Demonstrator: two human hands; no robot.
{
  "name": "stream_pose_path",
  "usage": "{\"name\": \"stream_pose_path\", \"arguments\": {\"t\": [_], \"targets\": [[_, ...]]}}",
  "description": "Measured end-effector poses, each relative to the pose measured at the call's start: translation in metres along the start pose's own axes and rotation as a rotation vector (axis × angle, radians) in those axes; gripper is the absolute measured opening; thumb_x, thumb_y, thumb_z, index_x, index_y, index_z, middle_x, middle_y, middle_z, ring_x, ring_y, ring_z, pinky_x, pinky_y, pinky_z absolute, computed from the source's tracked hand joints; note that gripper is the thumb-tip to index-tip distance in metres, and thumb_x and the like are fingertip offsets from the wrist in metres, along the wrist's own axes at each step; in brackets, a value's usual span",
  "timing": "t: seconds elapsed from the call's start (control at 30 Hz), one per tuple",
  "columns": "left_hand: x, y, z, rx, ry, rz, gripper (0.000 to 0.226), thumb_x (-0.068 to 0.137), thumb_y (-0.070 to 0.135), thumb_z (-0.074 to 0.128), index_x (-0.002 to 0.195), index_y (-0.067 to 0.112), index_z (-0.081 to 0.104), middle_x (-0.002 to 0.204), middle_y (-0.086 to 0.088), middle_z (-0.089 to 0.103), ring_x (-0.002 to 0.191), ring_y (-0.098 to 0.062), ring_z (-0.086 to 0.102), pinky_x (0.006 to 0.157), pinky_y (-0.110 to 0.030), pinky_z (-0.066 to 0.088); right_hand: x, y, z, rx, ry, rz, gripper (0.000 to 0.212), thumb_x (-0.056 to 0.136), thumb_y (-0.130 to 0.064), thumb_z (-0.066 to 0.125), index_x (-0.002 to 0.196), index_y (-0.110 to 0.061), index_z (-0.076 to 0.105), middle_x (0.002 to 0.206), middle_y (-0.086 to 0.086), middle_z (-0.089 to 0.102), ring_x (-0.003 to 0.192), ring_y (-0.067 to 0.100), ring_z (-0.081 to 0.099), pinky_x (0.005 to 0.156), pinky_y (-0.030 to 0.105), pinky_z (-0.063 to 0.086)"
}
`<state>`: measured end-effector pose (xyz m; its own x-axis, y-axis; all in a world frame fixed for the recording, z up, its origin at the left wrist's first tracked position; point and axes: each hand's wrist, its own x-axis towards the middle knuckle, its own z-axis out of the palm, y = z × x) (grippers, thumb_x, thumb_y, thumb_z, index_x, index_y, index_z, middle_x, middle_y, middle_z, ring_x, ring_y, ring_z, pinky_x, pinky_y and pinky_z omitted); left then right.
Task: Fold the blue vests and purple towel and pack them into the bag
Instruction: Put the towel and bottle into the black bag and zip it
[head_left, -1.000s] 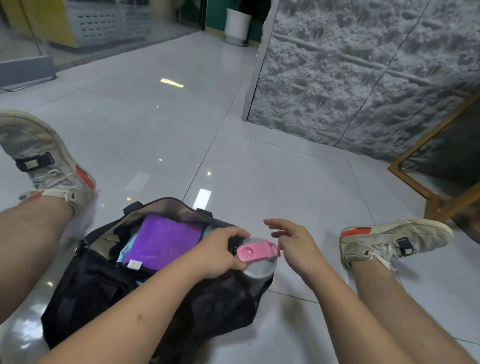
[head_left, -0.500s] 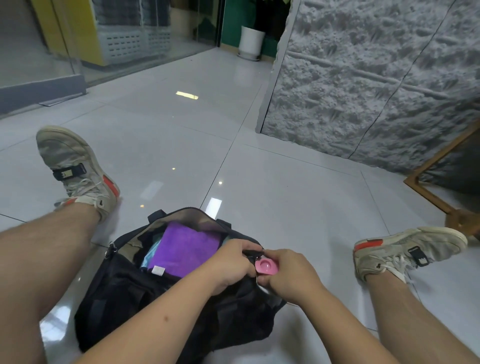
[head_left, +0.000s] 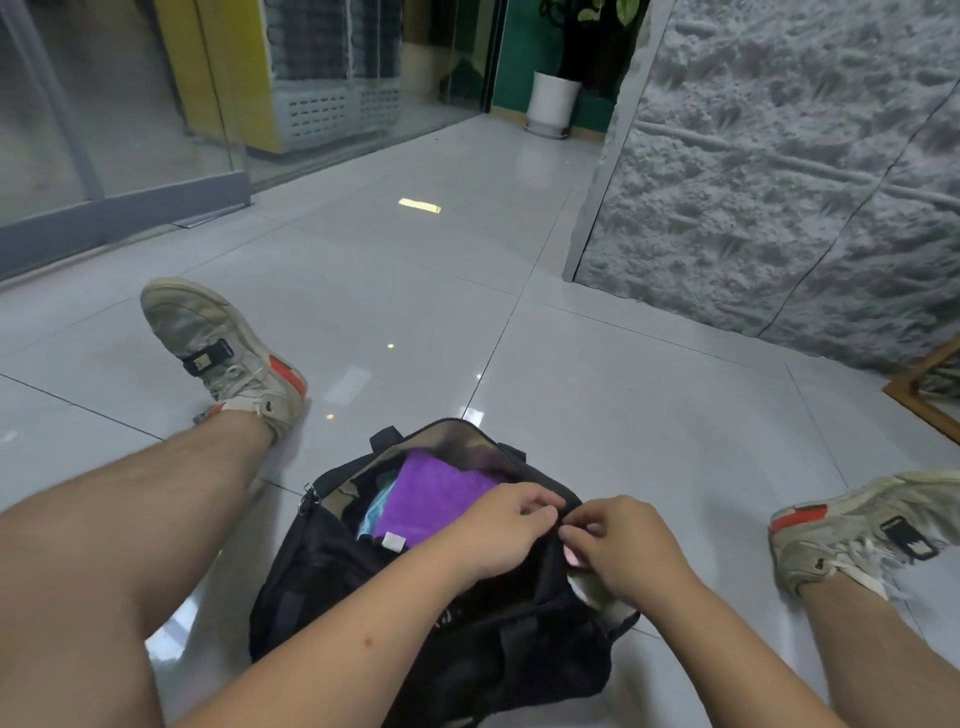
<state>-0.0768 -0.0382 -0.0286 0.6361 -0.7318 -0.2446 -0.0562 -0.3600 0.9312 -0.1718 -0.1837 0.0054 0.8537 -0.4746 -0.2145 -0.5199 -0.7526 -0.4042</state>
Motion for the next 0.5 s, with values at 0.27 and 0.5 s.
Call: {"name": "stream_pose_path", "arguments": {"t": [0.27,0.5], "targets": [[-0.021,-0.031,-0.033,-0.113,0.07,-0.1,0.019,0.097,0.021,0.06,0.103,0.034,0.072,0.108,0.001,0.078,0.099,-0.021,0.074,0.099,-0.04,0.058,0.008,-0.026,0.005,-0.091,0.029,-0.001,0.023,0.088,-0.015,0.064,0.093,-0.027,0.082,0.085,-0.014,0.076,0.091,0.012,0.071,0.074,0.024,0.048],[-0.026,-0.052,-0.071,-0.243,0.296,-0.134,0.026,0.099,0.004,0.053,0.108,0.02,0.072,0.091,-0.012,0.077,0.067,-0.022,0.07,0.071,-0.038,0.062,0.008,-0.109,0.04,0.002,-0.085,-0.278,0.018,0.093,-0.025,0.068,0.104,-0.031,0.081,0.092,-0.01,0.075,0.083,0.009,0.066,0.082,0.031,0.054]]}}
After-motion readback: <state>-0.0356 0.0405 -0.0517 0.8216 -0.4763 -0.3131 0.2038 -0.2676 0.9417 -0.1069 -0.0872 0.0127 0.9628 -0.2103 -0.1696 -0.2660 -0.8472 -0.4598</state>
